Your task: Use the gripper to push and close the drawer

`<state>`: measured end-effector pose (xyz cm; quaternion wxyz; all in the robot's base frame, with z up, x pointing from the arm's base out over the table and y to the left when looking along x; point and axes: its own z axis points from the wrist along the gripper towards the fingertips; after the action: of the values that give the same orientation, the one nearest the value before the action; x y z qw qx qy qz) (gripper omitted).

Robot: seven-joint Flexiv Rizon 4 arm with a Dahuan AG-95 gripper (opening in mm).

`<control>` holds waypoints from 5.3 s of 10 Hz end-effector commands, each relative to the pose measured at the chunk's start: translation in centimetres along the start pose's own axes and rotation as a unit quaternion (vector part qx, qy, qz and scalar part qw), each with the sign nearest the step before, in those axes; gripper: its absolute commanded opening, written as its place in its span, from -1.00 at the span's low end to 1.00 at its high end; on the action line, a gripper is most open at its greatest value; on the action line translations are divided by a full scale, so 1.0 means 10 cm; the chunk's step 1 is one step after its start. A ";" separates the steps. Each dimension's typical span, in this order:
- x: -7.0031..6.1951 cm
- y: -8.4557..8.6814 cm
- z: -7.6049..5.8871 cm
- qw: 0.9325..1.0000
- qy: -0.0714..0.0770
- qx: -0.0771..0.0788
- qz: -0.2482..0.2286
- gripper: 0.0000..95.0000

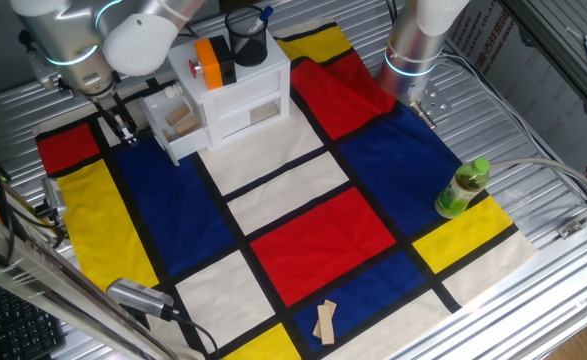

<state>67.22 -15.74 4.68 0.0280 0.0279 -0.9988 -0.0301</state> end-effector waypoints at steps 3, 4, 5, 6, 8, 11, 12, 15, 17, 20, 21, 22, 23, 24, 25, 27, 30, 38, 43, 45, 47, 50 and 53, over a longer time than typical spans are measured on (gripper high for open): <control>0.03 0.01 -0.01 1.000 0.000 -0.002 0.002 -1.00; 0.04 0.03 -0.02 1.000 0.000 -0.003 0.003 -1.00; 0.04 0.03 -0.03 1.000 0.002 -0.005 0.003 -1.00; 0.05 0.03 -0.02 1.000 0.002 -0.007 0.004 -1.00; 0.07 0.03 -0.02 1.000 0.001 -0.010 0.004 -1.00; 0.10 0.03 0.00 1.000 0.000 -0.011 0.006 -1.00; 0.12 0.02 0.01 1.000 0.001 -0.012 0.006 -1.00; 0.14 0.02 0.01 1.000 0.002 -0.014 0.007 -1.00; 0.16 0.01 0.01 1.000 0.002 -0.015 0.008 -1.00; 0.20 0.03 0.01 1.000 0.003 -0.015 0.009 -1.00; 0.22 0.04 0.01 1.000 0.003 -0.015 0.009 -1.00; 0.23 0.05 0.02 1.000 0.004 -0.015 0.010 -1.00; 0.25 0.06 0.03 1.000 0.004 -0.015 0.010 -1.00; 0.27 0.06 0.04 1.000 0.004 -0.015 0.010 -1.00; 0.28 0.06 0.05 1.000 0.004 -0.015 0.011 -1.00; 0.31 0.06 0.04 1.000 0.005 -0.016 0.012 -1.00; 0.35 0.06 0.04 1.000 0.008 -0.016 0.012 -1.00; 0.50 0.04 0.03 1.000 0.012 -0.017 0.016 -1.00; 0.57 0.05 0.02 1.000 0.013 -0.017 0.019 -1.00; 0.59 0.07 0.03 1.000 0.014 -0.016 0.021 -1.00; 0.63 0.09 0.05 1.000 0.015 -0.015 0.023 -1.00; 0.67 0.10 0.03 0.999 0.018 -0.015 0.023 -1.00; 0.69 0.10 0.02 0.999 0.027 -0.014 0.023 -1.00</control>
<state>60.28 -15.09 4.87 0.0574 0.0062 -0.9974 -0.0425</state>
